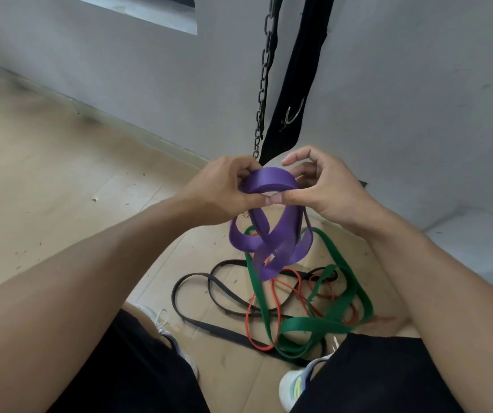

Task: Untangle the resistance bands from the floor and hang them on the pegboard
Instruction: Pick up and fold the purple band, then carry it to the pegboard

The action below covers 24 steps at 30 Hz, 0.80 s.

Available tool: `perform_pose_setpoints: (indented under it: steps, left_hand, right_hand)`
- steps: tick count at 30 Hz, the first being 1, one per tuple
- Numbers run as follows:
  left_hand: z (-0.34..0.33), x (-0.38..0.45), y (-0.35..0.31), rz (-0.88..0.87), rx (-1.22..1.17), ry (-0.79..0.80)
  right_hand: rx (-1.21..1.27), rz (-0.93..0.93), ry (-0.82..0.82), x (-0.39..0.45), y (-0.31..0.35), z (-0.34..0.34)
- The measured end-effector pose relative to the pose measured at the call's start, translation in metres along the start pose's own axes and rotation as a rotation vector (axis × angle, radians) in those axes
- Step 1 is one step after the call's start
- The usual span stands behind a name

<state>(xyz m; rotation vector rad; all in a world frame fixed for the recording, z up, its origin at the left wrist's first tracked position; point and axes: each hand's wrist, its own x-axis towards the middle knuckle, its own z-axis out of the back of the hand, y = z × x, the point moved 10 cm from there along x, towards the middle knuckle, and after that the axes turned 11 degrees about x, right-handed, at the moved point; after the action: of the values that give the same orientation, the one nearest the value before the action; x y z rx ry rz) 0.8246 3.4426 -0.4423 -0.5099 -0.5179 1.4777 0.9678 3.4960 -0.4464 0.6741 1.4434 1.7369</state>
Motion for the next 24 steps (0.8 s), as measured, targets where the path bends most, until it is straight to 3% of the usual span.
perform_pose_setpoints:
  steps: [7, 13, 24]
  left_hand:
    - [0.024, 0.002, -0.004, 0.024, -0.070, -0.133]
    - [0.027, 0.003, -0.015, 0.035, -0.195, -0.149]
    - [0.073, 0.051, -0.155, -0.255, -0.145, -0.292]
  right_hand:
    - [-0.016, 0.082, -0.014, 0.001, 0.013, 0.006]
    - [-0.097, 0.177, -0.104, -0.012, 0.037, 0.025]
    - [-0.113, 0.342, -0.374, -0.062, 0.142, 0.132]
